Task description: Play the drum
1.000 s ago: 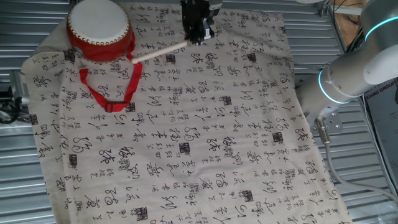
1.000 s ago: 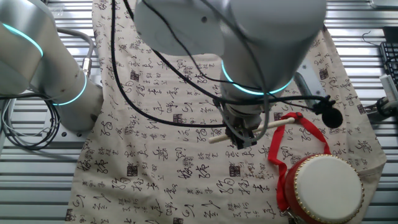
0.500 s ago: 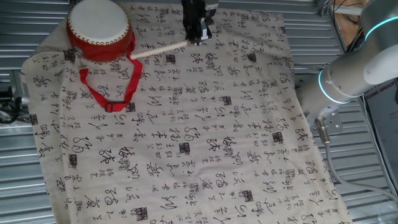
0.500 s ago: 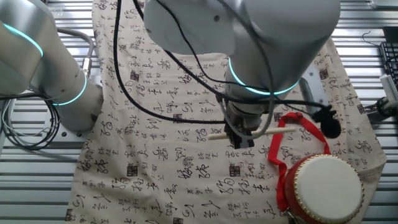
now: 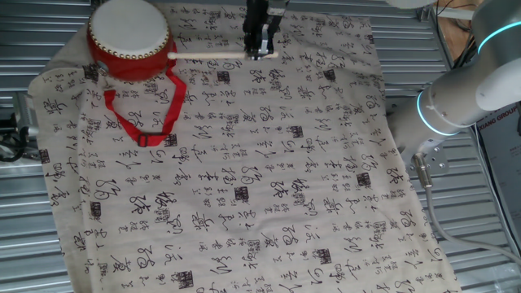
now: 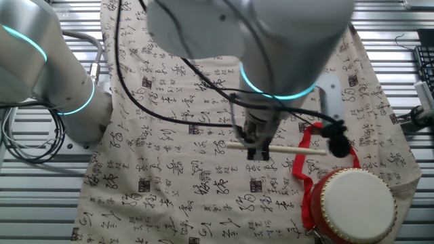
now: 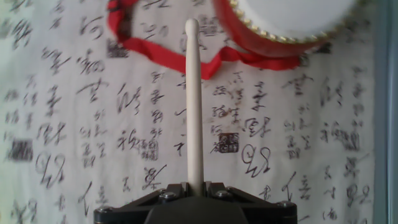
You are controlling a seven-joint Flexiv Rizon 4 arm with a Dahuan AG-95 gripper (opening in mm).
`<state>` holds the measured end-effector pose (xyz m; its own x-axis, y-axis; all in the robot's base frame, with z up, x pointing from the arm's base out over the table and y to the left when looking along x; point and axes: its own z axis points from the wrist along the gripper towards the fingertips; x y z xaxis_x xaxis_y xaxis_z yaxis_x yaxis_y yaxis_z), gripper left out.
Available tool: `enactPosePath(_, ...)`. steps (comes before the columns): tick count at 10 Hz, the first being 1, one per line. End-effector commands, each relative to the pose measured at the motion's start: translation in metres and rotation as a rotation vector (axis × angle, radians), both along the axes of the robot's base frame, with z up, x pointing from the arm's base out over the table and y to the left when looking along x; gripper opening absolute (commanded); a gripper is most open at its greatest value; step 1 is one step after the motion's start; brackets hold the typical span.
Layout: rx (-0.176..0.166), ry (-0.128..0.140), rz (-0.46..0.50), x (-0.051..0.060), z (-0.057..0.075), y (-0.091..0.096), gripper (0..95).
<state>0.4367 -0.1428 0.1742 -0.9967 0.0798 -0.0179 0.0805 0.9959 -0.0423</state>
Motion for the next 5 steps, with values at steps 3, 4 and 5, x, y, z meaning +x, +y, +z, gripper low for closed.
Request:
enactPosePath(3, -0.002, 0.017, 0.091, 0.0008, -0.0014, -0.0004, 0.0)
enactPosePath(4, -0.004, 0.018, 0.099, 0.0008, -0.0015, -0.0005, 0.0)
enactPosePath(5, -0.006, 0.016, 0.107, 0.0002, -0.0019, -0.0011, 0.0)
